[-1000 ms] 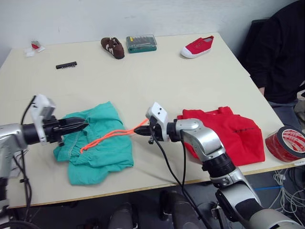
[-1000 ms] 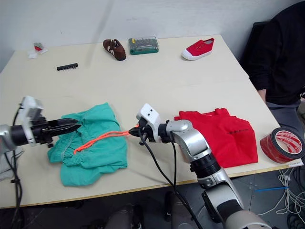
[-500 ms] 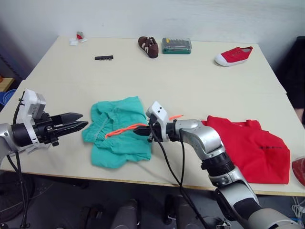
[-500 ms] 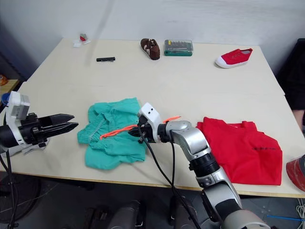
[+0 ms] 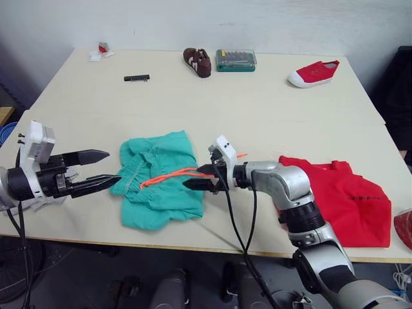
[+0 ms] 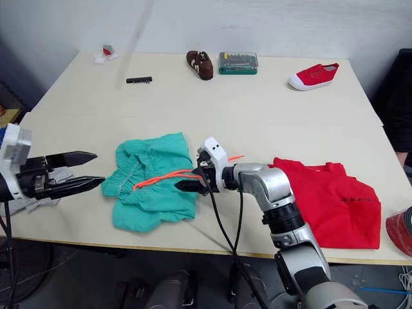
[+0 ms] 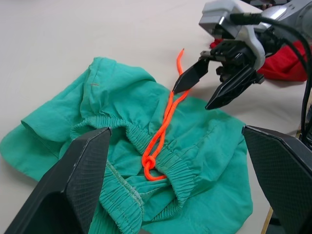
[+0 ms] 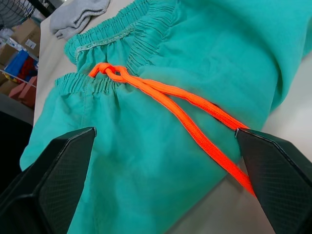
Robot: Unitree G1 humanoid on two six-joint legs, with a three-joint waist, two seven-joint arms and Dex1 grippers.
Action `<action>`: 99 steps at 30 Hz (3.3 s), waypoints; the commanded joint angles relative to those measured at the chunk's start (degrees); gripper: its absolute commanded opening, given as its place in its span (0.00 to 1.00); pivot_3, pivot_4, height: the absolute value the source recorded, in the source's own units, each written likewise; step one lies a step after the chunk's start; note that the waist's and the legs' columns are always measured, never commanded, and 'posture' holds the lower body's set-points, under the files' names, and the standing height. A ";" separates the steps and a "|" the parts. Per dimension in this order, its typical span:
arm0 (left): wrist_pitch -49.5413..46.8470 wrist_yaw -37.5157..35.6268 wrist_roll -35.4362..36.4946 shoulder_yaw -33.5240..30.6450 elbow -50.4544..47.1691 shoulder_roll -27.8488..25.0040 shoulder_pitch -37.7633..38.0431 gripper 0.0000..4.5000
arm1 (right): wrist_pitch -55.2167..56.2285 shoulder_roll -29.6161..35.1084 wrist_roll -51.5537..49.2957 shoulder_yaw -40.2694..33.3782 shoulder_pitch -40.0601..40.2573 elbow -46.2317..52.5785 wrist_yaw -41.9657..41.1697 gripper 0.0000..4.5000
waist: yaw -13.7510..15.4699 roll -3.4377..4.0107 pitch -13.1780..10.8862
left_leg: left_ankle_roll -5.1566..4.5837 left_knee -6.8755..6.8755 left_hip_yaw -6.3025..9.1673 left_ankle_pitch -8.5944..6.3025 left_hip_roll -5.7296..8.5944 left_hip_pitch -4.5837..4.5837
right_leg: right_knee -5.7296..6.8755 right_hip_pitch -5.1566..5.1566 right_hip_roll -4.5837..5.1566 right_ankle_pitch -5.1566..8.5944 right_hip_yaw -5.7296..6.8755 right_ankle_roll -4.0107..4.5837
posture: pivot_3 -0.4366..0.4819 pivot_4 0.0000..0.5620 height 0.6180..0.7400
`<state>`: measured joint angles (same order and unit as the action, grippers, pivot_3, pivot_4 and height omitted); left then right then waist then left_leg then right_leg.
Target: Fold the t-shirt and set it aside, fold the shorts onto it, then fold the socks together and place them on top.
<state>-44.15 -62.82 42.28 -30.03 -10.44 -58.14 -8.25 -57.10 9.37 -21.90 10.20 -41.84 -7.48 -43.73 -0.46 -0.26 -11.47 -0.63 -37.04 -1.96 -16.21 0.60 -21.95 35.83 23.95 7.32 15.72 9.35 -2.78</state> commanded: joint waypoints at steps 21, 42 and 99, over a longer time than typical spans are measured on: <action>5.09 0.78 -0.90 0.36 -0.26 -0.53 -0.71 1.00 | -7.63 -6.44 -7.74 -3.15 -1.97 -7.15 2.10 0.99 | -1.42 -0.02 -0.03 | 0.19 -0.04 -0.43 -0.35 -0.59 0.09 | 0.00 0.14 -0.61 -0.05 -0.39 0.04 | 0.48 0.27 1.00; 1.74 3.23 4.03 8.48 -2.33 4.74 -9.51 1.00 | -6.02 -7.75 -7.18 -5.06 -6.47 -4.10 4.55 0.01 | -0.81 -0.05 -0.03 | 0.18 -0.08 -1.01 -0.40 -0.67 -0.08 | 0.12 0.62 -0.72 -0.16 -1.06 0.22 | 0.48 0.27 1.00; -0.05 -5.49 2.83 26.52 3.89 17.77 -31.17 1.00 | -1.01 49.97 -24.47 -60.48 33.50 31.57 -3.13 0.99 | 1.41 -0.45 -0.31 | -0.59 -0.56 -1.97 -0.55 -0.63 -0.15 | -0.81 0.55 -0.94 -0.99 -1.94 -0.55 | 0.48 0.27 1.00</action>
<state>-45.24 -69.08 45.69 -1.71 -5.97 -39.56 -39.70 -57.43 57.97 -41.38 -50.08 -6.25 20.43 -46.81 0.96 -0.71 -11.78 -1.21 -37.59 -3.95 -16.76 -0.06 -22.07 35.05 24.51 6.37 14.73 7.38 -3.32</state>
